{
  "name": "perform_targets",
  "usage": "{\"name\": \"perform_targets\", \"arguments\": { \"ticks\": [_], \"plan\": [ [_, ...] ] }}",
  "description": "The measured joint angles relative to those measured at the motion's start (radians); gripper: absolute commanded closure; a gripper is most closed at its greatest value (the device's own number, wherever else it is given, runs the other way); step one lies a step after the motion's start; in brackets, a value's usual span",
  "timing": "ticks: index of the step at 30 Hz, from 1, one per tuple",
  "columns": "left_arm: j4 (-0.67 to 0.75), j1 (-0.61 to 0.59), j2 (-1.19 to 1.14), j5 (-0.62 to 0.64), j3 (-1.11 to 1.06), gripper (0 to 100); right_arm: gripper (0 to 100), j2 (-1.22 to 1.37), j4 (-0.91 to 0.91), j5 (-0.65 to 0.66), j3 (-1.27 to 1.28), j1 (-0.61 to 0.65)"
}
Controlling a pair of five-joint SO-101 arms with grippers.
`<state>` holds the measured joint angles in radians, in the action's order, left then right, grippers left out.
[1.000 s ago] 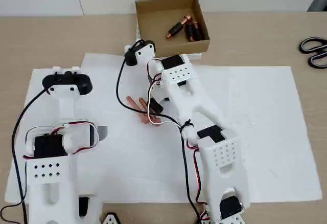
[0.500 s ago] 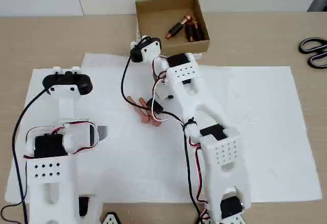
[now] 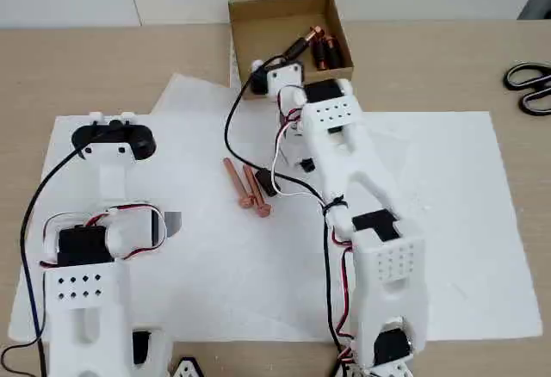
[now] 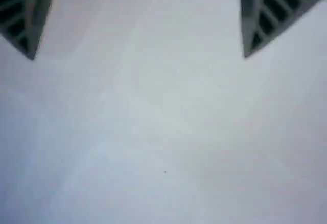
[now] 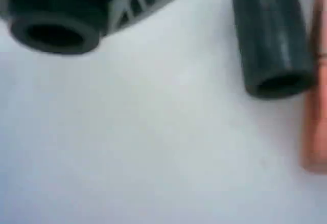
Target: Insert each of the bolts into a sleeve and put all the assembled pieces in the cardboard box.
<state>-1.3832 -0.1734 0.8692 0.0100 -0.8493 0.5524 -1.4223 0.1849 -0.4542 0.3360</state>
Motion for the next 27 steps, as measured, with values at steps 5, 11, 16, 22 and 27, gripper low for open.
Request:
{"name": "perform_targets", "arguments": {
  "ticks": [5,11,16,22,27],
  "plan": [
    [0.000,0.000,0.000,0.000,0.000,76,99.5,-0.130,-0.075,-0.054,0.000,-0.002],
    [0.000,0.000,0.000,0.000,0.000,76,99.5,-0.190,-0.216,-0.206,0.000,-0.011],
    [0.000,0.000,0.000,0.000,0.000,76,99.5,-0.183,-0.229,-0.301,0.000,-0.083],
    [0.000,0.000,0.000,0.000,0.000,76,99.4,-0.006,-0.229,-0.315,0.000,-0.114],
    [0.000,0.000,0.000,0.000,0.000,76,94.0,0.097,-0.219,-0.315,0.000,-0.110]
  ]
}}
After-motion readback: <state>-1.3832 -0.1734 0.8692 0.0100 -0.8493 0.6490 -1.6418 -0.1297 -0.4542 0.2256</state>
